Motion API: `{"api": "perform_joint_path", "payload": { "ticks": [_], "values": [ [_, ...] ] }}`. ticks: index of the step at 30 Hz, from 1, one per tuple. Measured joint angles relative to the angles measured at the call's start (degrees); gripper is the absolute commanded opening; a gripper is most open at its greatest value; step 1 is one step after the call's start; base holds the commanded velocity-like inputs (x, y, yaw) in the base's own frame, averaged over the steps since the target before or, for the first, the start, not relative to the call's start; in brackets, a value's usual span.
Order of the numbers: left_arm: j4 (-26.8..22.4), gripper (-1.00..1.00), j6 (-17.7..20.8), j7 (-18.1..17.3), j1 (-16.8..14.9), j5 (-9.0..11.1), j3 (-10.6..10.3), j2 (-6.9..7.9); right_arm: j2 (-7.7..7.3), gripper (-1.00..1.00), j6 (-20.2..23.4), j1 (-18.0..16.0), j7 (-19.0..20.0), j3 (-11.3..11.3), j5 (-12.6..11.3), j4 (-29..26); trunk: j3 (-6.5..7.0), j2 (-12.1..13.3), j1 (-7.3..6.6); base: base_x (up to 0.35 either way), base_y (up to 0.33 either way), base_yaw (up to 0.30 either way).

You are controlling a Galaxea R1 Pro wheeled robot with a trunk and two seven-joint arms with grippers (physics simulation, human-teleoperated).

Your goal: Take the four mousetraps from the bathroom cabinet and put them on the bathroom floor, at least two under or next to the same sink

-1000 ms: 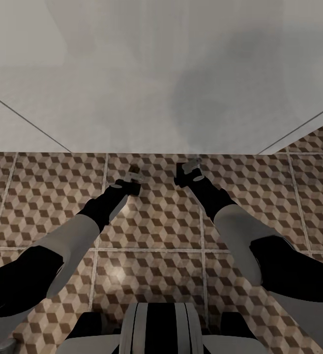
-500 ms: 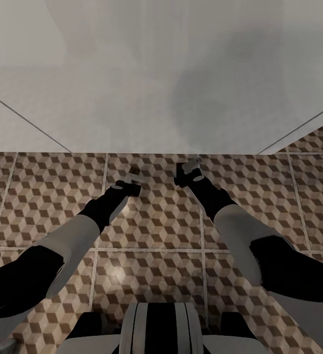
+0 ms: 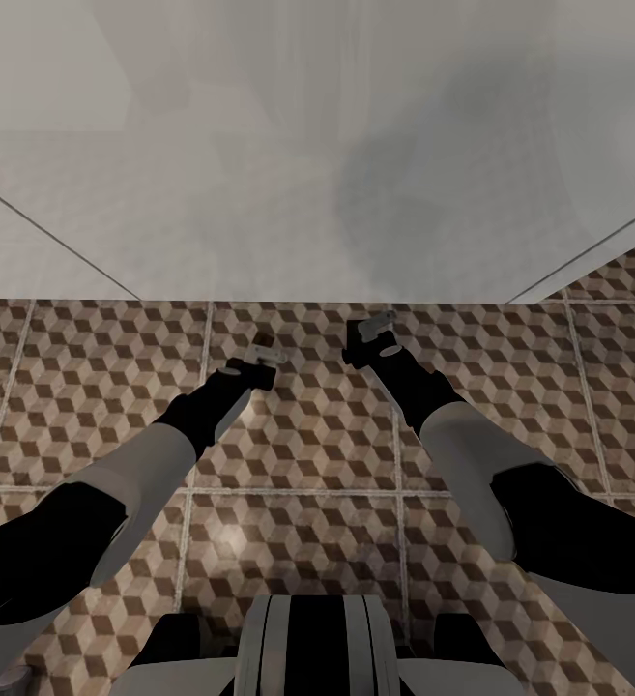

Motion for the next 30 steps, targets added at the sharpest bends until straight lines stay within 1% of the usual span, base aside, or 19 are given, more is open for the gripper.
{"api": "perform_joint_path", "payload": {
  "ticks": [6, 9, 10, 30],
  "values": [
    [1.45, -1.00, -3.23, 0.00, 0.00, 0.00, 0.02, -0.05, 0.00, -1.00, 0.00, 0.00, 0.01, 0.00, -0.03, 0.00, 0.00, 0.00, 0.00, 0.000, 0.000, 0.000],
    [1.81, -1.00, -3.75, 0.00, 0.00, 0.00, 0.02, -0.17, 0.00, -1.00, 0.00, 0.00, 0.02, 0.00, -0.04, 0.00, 0.00, 0.00, 0.00, 0.000, 0.000, 0.000],
    [1.89, -1.00, -3.87, 0.00, 0.00, 0.01, 0.02, -0.24, 0.00, 1.00, 0.00, 0.00, 0.02, 0.00, -0.03, 0.00, 0.00, 0.00, 0.00, 0.000, 0.000, 0.000],
    [2.05, -1.00, -4.19, 0.00, 0.00, 0.00, 0.02, -0.35, 0.00, 1.00, -0.37, 0.00, 0.28, -0.02, -0.27, 0.09, 0.00, 0.00, 0.00, 0.000, 0.000, 0.000]
  ]
}}
